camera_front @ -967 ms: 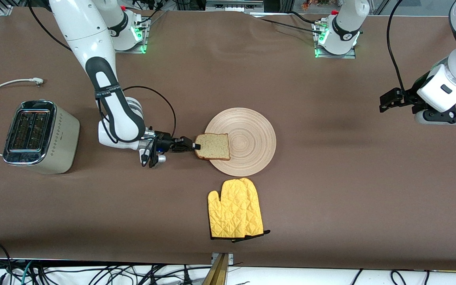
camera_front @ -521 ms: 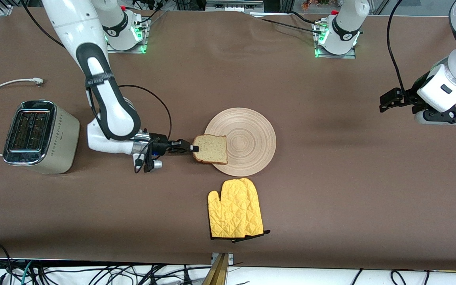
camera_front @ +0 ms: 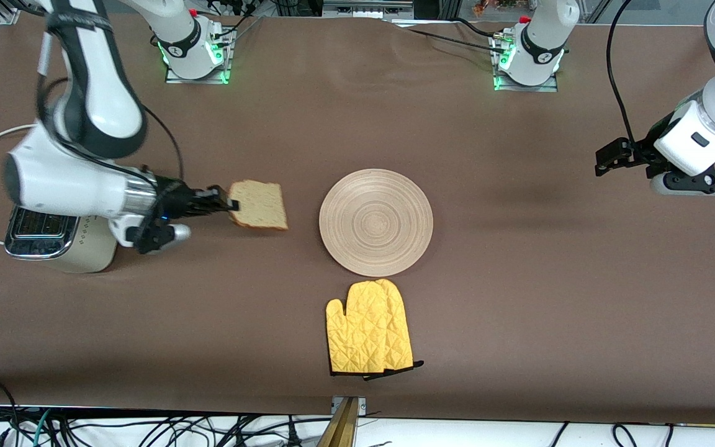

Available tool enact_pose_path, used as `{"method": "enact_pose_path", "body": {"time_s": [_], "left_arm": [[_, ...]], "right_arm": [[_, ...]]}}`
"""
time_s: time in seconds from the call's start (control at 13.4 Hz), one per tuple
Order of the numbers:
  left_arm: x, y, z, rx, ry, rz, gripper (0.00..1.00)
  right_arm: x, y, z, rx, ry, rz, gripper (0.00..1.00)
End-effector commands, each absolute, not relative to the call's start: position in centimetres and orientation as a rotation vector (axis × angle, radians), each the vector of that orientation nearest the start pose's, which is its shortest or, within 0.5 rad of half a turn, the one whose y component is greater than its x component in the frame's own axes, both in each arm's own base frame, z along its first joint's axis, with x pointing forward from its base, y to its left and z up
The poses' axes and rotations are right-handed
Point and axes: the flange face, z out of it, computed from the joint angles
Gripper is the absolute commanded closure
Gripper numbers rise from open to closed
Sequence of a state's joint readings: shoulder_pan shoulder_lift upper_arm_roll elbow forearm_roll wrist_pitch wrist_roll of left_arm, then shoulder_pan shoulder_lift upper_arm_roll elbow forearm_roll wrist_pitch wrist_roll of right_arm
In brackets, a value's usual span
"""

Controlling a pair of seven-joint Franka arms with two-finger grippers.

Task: Move plate and put bread in toaster
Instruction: 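Lift the bread with the right gripper and carry it above the toaster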

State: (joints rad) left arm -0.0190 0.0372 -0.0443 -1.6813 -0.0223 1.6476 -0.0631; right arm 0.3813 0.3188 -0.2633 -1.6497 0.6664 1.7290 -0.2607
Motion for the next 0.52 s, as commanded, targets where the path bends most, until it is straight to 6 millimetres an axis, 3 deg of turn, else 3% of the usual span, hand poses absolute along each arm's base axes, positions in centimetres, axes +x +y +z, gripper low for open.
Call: {"method": "enact_pose_path", "body": {"time_s": [0.0, 0.15, 0.45], "left_arm": [[56.5, -3.9, 56.4, -3.182, -0.019, 0.122, 0.0], [56.5, -3.9, 56.4, -3.182, -0.017, 0.122, 0.0], [56.5, -3.9, 56.4, -3.181, 0.02, 0.121, 0.0]], "right_arm": [[62.5, 10.0, 48.8, -2.683, -0.313, 0.289, 1.0], [61.8, 7.1, 50.5, -2.743, -0.31, 0.368, 1.0], [61.1, -1.2, 53.4, -2.87, -0.271, 0.405, 1.0]]}}
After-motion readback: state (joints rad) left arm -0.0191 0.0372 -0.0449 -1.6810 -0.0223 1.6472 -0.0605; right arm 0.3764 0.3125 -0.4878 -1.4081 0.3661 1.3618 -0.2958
